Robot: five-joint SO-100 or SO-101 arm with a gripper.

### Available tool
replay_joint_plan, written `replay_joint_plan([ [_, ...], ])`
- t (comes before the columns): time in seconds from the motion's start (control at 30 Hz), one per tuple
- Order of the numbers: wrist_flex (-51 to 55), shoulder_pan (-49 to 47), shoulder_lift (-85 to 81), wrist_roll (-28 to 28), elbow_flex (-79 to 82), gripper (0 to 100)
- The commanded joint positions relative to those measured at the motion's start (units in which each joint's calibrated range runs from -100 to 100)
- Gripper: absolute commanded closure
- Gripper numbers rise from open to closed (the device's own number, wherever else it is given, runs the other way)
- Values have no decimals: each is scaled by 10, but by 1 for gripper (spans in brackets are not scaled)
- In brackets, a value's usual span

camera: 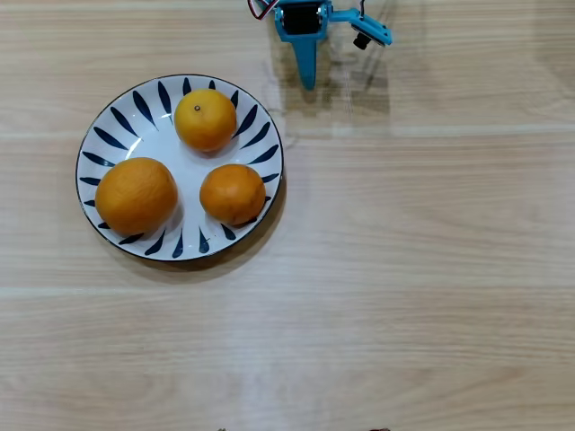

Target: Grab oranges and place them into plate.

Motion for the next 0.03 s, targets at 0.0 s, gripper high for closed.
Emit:
replay_joint_plan([
  [0.0,1,-1,-4,-1,3,98],
])
